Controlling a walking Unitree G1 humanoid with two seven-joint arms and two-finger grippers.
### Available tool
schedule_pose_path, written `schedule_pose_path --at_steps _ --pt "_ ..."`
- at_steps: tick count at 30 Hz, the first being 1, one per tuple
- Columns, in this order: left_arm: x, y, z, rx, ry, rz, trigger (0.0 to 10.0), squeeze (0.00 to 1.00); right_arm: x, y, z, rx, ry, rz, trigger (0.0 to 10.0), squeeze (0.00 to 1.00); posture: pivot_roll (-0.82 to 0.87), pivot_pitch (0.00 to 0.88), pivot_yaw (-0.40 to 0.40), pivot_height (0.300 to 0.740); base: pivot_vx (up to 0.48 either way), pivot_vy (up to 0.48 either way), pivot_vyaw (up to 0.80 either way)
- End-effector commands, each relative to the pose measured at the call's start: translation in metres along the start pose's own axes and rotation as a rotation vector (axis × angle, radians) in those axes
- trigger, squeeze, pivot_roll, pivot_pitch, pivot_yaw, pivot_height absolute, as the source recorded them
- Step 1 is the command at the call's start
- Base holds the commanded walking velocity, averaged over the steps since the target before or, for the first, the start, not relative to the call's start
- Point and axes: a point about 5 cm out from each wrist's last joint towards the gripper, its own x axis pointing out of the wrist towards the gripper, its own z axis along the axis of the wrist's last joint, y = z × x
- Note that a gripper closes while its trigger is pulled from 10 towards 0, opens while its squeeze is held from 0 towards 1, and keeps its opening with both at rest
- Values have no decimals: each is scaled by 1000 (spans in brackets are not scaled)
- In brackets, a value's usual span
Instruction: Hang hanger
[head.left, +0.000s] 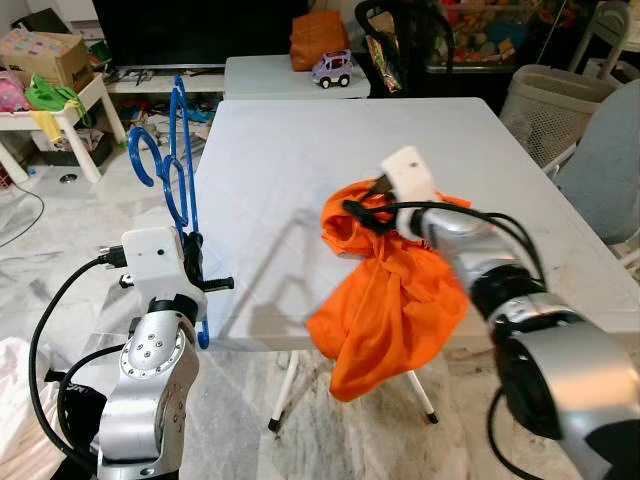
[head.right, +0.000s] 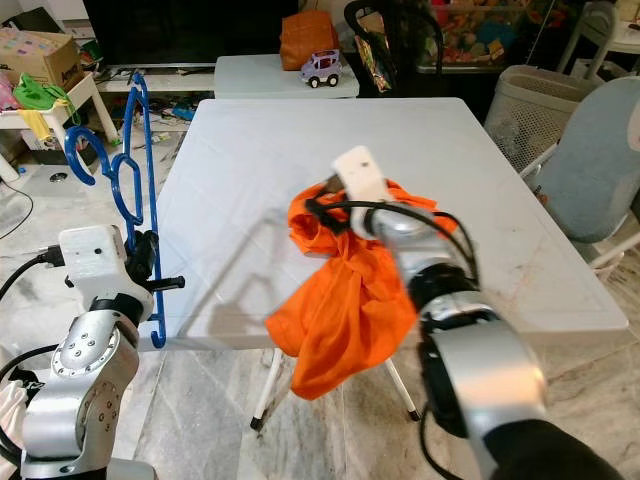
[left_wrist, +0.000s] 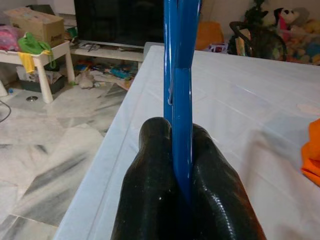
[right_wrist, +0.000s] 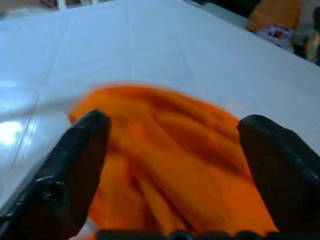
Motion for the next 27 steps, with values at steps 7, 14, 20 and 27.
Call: schedule_pose_path --at_steps 7,14,20,27 --pt "2 -2 0 11 7 -30 10000 0 -38 -11 -12 37 40 230 10000 0 -16 0 9 740 0 0 0" --pt "3 -2 1 19 9 -46 10000 0 -64 -5 -21 71 57 397 10000 0 -20 0 21 740 0 0 0" --pt "2 -3 -1 21 13 -52 10000 0 -86 17 -31 52 95 567 10000 0 -18 0 25 740 0 0 0" --pt "4 -3 0 24 13 -58 10000 0 -80 35 -50 0 173 558 10000 0 -18 0 27 740 0 0 0"
